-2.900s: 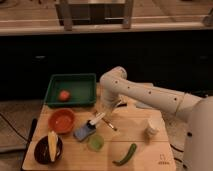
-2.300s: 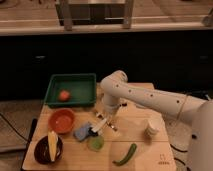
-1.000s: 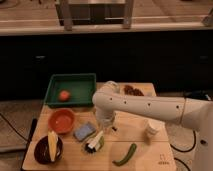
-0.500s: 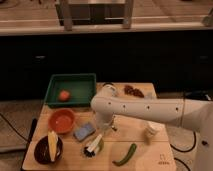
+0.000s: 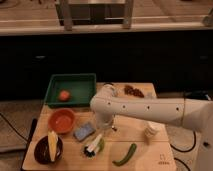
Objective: Place brush in plastic cup
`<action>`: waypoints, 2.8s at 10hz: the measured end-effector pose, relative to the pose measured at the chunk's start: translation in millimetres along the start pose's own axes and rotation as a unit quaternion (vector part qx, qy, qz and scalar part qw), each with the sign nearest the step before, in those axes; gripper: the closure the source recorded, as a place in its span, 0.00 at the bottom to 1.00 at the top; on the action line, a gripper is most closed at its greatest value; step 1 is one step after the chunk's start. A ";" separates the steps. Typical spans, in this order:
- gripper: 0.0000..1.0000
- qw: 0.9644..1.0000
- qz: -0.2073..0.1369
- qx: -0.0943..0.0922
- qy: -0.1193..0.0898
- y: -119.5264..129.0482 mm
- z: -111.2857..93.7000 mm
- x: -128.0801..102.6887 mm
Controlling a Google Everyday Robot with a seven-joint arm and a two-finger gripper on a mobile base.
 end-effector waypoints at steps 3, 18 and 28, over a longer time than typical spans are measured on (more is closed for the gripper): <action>0.98 1.000 0.002 0.003 0.003 1.6 -6.4 1.2; 0.98 1.000 0.001 0.010 0.016 7.7 -9.1 -24.0; 0.28 1.000 0.007 0.006 0.008 4.5 -4.0 -28.6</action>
